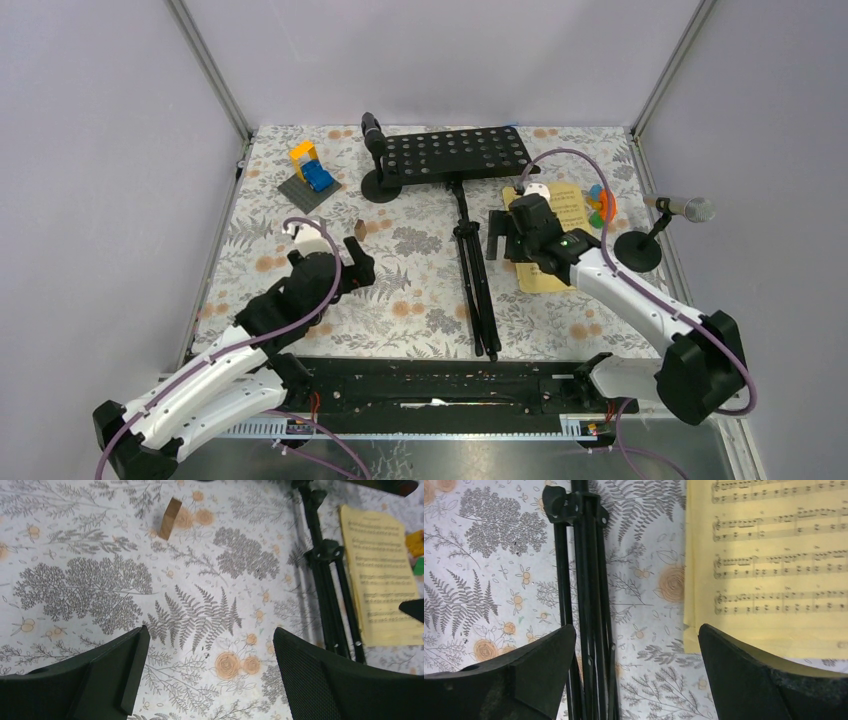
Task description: Pack up the instrument practice props
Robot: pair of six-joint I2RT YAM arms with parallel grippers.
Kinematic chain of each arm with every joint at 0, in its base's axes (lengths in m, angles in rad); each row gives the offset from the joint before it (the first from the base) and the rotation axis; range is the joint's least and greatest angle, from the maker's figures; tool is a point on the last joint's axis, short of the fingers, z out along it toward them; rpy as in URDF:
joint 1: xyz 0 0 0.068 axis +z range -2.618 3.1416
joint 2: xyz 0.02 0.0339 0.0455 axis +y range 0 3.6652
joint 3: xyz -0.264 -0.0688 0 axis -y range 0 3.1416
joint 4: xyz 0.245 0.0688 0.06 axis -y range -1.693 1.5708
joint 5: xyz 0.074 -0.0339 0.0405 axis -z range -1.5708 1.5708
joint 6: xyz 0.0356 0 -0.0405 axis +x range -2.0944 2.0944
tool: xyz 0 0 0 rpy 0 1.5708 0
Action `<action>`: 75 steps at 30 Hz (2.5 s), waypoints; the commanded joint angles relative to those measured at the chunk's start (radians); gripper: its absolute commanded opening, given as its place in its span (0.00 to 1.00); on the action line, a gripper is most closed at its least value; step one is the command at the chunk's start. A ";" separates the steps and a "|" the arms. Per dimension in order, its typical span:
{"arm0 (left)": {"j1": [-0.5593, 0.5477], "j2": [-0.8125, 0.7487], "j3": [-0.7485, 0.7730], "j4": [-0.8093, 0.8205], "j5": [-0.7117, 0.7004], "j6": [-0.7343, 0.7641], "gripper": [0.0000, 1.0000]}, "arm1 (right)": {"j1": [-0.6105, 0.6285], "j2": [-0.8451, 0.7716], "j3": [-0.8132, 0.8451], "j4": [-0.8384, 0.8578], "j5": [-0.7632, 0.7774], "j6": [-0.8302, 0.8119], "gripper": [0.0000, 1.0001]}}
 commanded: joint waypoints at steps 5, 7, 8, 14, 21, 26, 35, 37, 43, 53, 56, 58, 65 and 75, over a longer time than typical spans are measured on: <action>0.001 0.010 0.124 -0.063 -0.021 0.030 0.99 | 0.005 -0.079 0.022 -0.202 0.199 0.012 1.00; 0.001 -0.007 0.128 -0.074 -0.029 0.040 0.99 | 0.005 -0.073 0.039 -0.267 0.267 0.017 1.00; 0.001 -0.019 0.131 -0.082 -0.035 0.043 0.99 | 0.006 -0.070 0.047 -0.299 0.285 0.019 1.00; 0.001 -0.122 0.108 -0.085 -0.066 0.064 0.99 | 0.005 -0.119 0.027 -0.337 0.226 0.011 1.00; 0.001 -0.173 0.099 -0.013 -0.076 0.097 0.99 | 0.005 -0.283 -0.072 -0.204 0.037 -0.042 1.00; 0.002 -0.123 0.128 -0.028 -0.050 0.127 0.99 | 0.006 -0.318 -0.038 -0.241 0.191 0.003 1.00; 0.000 -0.118 0.195 -0.126 -0.025 0.222 0.99 | 0.000 -0.148 0.077 -0.388 0.694 0.303 1.00; 0.002 -0.121 0.207 -0.141 -0.015 0.247 0.99 | -0.029 -0.086 0.087 -0.376 0.756 0.334 1.00; 0.002 -0.107 0.219 -0.199 0.027 0.293 0.99 | -0.209 0.106 0.130 -0.357 0.818 0.414 1.00; 0.001 -0.132 0.176 -0.158 0.099 0.319 0.99 | -0.440 0.110 -0.035 -0.104 0.951 0.399 1.00; 0.000 -0.131 0.172 -0.150 0.119 0.326 0.99 | -0.470 0.088 -0.117 0.098 0.982 0.298 1.00; 0.001 -0.128 0.169 -0.146 0.126 0.336 0.99 | -0.492 0.079 -0.163 0.269 0.981 0.201 1.00; 0.001 -0.120 0.163 -0.132 0.156 0.357 0.99 | -0.549 0.172 -0.284 0.850 0.867 -0.172 1.00; 0.001 -0.132 0.157 -0.125 0.165 0.365 0.99 | -0.634 0.341 -0.164 0.984 0.828 -0.312 0.99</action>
